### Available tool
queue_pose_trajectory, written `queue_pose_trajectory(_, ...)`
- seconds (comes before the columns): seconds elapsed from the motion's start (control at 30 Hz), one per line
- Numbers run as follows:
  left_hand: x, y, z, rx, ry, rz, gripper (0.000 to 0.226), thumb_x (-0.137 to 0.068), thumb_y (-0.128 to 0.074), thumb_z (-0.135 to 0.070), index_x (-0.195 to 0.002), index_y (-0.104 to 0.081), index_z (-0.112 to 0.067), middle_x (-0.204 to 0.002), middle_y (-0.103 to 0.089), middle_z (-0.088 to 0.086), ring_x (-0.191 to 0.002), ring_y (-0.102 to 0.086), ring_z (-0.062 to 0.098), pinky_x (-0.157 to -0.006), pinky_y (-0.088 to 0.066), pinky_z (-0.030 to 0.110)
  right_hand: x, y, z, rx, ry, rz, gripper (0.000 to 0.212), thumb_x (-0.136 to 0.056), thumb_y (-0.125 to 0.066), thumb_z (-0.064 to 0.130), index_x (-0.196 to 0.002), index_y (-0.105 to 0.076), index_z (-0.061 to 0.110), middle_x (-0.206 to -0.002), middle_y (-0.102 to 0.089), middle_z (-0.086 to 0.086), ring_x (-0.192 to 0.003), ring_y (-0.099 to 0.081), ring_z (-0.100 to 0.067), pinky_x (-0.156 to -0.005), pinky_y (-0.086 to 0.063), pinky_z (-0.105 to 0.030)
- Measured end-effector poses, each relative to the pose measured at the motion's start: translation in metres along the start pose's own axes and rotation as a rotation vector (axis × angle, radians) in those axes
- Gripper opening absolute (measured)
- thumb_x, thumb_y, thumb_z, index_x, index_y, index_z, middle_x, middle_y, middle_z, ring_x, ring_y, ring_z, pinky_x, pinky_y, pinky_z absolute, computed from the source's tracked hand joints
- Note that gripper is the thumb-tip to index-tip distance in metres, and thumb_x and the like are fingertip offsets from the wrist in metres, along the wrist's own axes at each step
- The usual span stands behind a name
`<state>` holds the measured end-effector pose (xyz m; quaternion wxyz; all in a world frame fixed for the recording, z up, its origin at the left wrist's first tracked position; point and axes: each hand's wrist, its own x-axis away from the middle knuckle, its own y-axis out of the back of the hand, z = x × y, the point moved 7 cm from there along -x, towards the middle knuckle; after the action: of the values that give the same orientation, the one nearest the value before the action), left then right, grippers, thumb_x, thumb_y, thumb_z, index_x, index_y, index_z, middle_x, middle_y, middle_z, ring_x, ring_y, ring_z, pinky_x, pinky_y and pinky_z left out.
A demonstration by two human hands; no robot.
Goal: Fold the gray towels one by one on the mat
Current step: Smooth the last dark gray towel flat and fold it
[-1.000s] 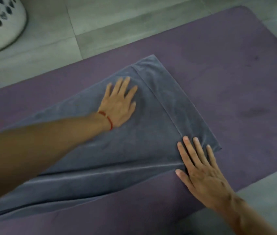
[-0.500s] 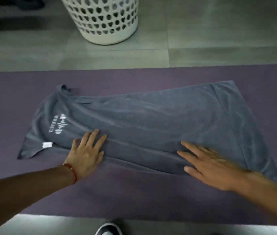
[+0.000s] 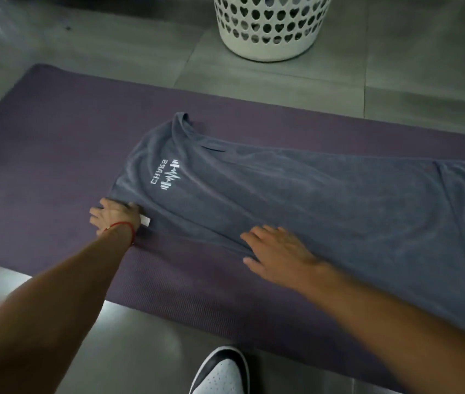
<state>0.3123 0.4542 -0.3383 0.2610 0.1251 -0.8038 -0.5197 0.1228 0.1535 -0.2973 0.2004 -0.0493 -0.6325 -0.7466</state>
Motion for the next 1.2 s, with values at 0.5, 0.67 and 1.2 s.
queue_pose_trajectory(0.5,-0.009,0.056,0.069,0.215,-0.106,-0.118,0.022,-0.085,-0.068,-0.026,-0.097,-0.065,-0.008,-0.102,-0.068,0.019,-0.105,-0.062,0.042,-0.094,-0.048,0.044,0.023,-0.054,0.062,-0.257,-0.125,-0.501,0.017,-0.093,-0.057,0.025,-0.094,-0.072,0.019,-0.089,-0.058,0.003,-0.079,-0.058,-0.017,-0.068,-0.052,-0.034)
queue_pose_trajectory(0.67,-0.008,0.051,0.088,-0.047,-0.186,-0.089,0.041,-0.079,-0.073,-0.021,-0.113,-0.052,-0.012,-0.116,-0.060,0.024,-0.111,-0.054,0.044,-0.092,-0.044,0.053,0.014,-0.052,0.068,-0.347,-0.150,-0.355,0.022,-0.088,-0.052,0.040,-0.083,-0.065,0.023,-0.084,-0.057,0.007,-0.073,-0.057,-0.014,-0.061,-0.051,-0.032)
queue_pose_trajectory(1.2,-0.073,-0.037,-0.016,-0.321,-0.413,0.245,0.069,-0.101,-0.020,-0.061,-0.159,0.008,-0.035,-0.166,0.022,-0.004,-0.152,0.024,0.021,-0.119,0.015,0.057,-0.250,0.098,0.002,-0.210,-0.180,-0.289,0.060,-0.096,-0.055,0.038,-0.148,-0.036,0.014,-0.152,-0.038,-0.005,-0.137,-0.041,-0.030,-0.109,-0.034,-0.047)
